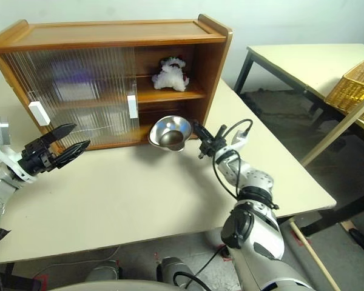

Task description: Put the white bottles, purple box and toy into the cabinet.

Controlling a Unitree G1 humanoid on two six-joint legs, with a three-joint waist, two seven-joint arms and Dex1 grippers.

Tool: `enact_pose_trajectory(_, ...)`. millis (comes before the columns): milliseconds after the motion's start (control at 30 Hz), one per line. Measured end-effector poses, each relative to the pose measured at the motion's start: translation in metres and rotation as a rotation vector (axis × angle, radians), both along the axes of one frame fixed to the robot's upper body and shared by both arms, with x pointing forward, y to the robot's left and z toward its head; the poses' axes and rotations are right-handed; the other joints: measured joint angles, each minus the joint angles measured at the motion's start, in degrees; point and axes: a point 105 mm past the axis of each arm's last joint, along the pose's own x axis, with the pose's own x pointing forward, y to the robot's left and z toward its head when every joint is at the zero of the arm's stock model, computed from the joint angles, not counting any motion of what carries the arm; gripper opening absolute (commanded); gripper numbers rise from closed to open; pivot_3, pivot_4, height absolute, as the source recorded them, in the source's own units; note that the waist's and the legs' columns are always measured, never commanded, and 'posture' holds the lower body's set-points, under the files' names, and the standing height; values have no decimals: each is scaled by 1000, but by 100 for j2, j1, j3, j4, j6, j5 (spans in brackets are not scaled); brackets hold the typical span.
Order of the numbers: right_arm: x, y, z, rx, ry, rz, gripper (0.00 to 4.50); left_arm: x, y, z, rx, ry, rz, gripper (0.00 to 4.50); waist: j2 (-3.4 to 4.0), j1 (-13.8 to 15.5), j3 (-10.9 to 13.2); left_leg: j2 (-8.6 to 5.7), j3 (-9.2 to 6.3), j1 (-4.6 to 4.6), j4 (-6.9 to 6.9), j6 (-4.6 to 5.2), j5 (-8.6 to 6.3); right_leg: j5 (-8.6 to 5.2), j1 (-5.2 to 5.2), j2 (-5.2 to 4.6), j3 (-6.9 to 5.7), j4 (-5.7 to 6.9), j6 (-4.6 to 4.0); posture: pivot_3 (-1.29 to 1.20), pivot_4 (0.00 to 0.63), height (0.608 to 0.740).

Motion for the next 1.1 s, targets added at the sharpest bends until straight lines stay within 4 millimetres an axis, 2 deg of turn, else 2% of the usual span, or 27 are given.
enact_pose_trajectory(100,8,12,-1,6,0,-22,24,0,1,0,5,2,3,4500,1,8,0,3,-16,-2,0,0,0,-4,-3,-1,0,1,-13,0,17,740)
enact_pose_trajectory(267,19,14,-3,-18,6,-111,24,-2,7,1,11,4,23,4500,1,32,0,2,-52,-6,0,-2,-1,21,-4,-6,0,1,-75,14,17,740)
enact_pose_trajectory(433,23,13,-9,-42,29,-166,24,-4,8,3,10,2,28,4500,1,47,0,2,-57,-7,-2,-4,-2,21,-6,-6,-4,1,-87,20,17,740)
enact_pose_trajectory(800,30,-9,-11,-97,56,-338,24,-5,7,5,8,1,30,4500,1,68,0,12,-62,-6,-3,-3,-2,23,-5,-7,-5,1,-94,19,23,740)
enact_pose_trajectory(1100,35,11,-13,-81,89,-384,24,-5,10,7,21,9,36,4500,3,59,2,36,-65,-9,-6,-5,-3,23,-11,-7,-5,1,-102,43,21,740)
